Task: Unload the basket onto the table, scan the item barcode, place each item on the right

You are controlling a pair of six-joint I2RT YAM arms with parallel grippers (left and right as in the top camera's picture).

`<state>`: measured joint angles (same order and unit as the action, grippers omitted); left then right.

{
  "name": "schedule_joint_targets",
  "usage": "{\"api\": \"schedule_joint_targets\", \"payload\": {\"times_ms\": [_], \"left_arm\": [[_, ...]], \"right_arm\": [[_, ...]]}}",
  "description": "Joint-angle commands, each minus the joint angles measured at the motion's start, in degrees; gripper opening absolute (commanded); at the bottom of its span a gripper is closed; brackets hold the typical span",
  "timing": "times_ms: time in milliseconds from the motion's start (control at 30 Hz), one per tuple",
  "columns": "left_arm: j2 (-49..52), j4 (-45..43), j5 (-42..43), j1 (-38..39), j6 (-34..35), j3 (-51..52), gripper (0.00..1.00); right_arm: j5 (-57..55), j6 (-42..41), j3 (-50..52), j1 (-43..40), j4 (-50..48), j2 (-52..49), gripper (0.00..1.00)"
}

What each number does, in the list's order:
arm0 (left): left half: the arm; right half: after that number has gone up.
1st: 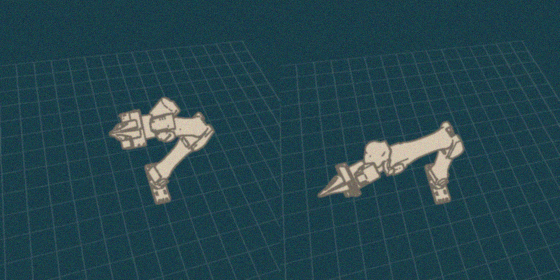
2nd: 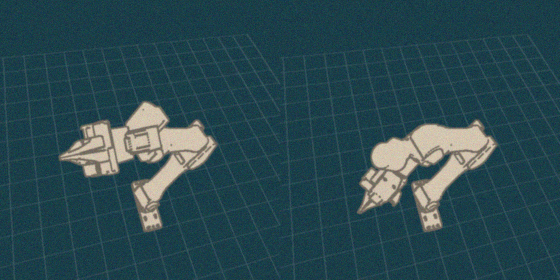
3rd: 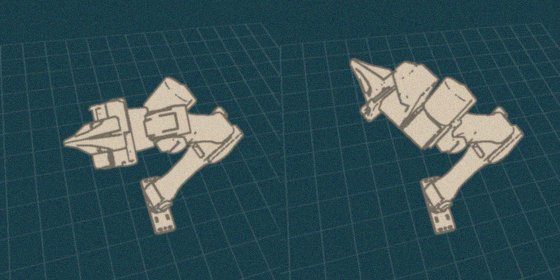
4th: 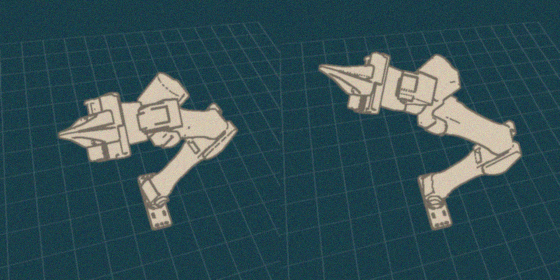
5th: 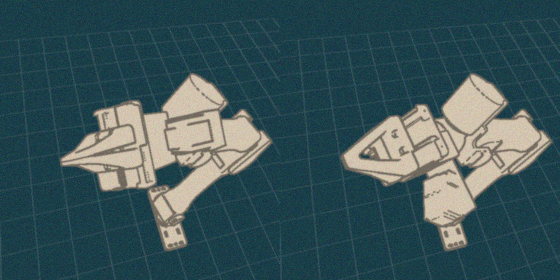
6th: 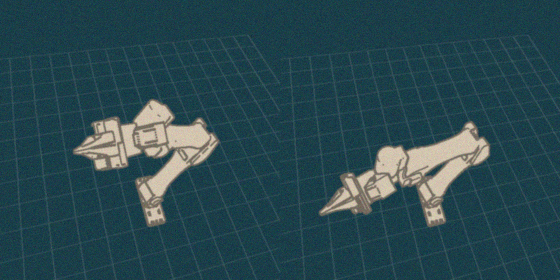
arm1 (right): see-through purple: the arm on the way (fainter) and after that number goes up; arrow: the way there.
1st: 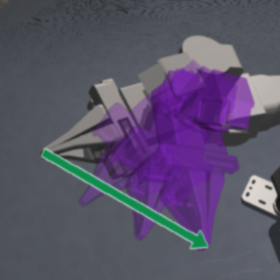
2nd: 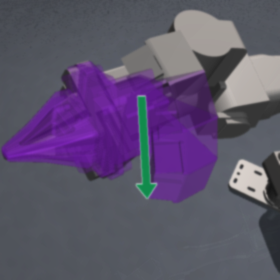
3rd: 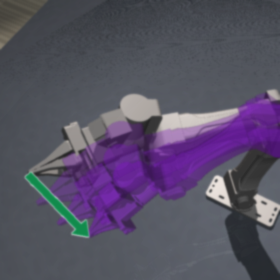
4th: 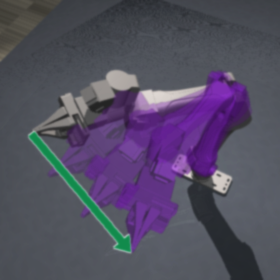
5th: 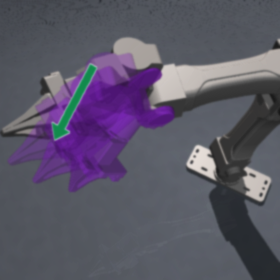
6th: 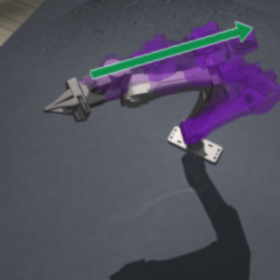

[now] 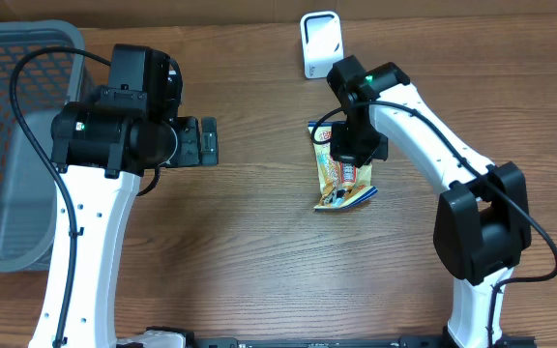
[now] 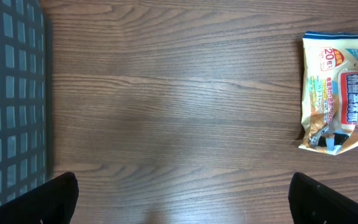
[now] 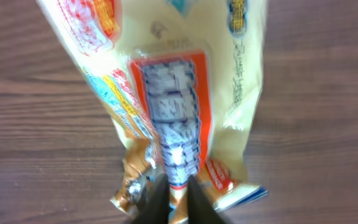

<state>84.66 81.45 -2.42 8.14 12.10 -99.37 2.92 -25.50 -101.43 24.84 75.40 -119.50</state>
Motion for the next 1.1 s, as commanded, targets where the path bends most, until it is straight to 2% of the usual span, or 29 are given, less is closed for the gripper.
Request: {"api": "schedule_joint_targets", "payload": {"times_ms": [0, 300, 400, 600, 833, 933, 967, 1000, 1033, 1067], "left_arm": [[0.4, -0.1, -0.6, -0.2, 0.8, -1.0, 1.0], [0.4, -0.1, -0.6, -0.2, 0.8, -1.0, 1.0], [0.4, -0.1, -0.6, -0.2, 0.8, -1.0, 1.0], [0.4, -0.1, -0.6, -0.2, 0.8, -1.0, 1.0], [0.4, -0.1, -0.6, -0.2, 0.8, -1.0, 1.0], [0.4, -0.1, -0.6, -0.3, 0.8, -1.0, 1.0], [0.4, -0.1, -0.6, -0.2, 0.8, -1.0, 1.0], [0.4, -0.1, -0.6, -0.2, 0.8, -1.0, 1.0], [0.4, -0.1, -0.6, -0.2, 0.8, -1.0, 1.0], [0.4, -0.1, -0.6, -0.2, 0.8, -1.0, 1.0]], "right_arm": [[-0.9, 0.5, 1.9, 0.3, -3.6, 0.4, 0.04], [-1.2, 0.5, 16.2, -0.3, -13.3, 0.3, 0.04], [-1.4, 0.5, 19.1, -1.4, -12.5, 0.3, 0.04], [-6.7, 0.5, 16.3, -2.2, -4.2, 0.4, 0.04], [-12.1, 0.5, 4.9, -2.2, 8.0, 0.6, 0.04], [-10.7, 4.2, 1.7, -2.0, 9.9, 0.6, 0.19], [-9.4, 6.7, 1.5, -1.9, 9.9, 0.6, 0.31], [-7.3, 9.5, 1.6, -1.7, 9.7, 0.6, 0.52], [-5.4, 11.0, 1.7, -1.6, 9.7, 0.6, 0.65], [-2.9, 12.5, 1.9, -1.4, 9.5, 0.6, 0.74]]}}
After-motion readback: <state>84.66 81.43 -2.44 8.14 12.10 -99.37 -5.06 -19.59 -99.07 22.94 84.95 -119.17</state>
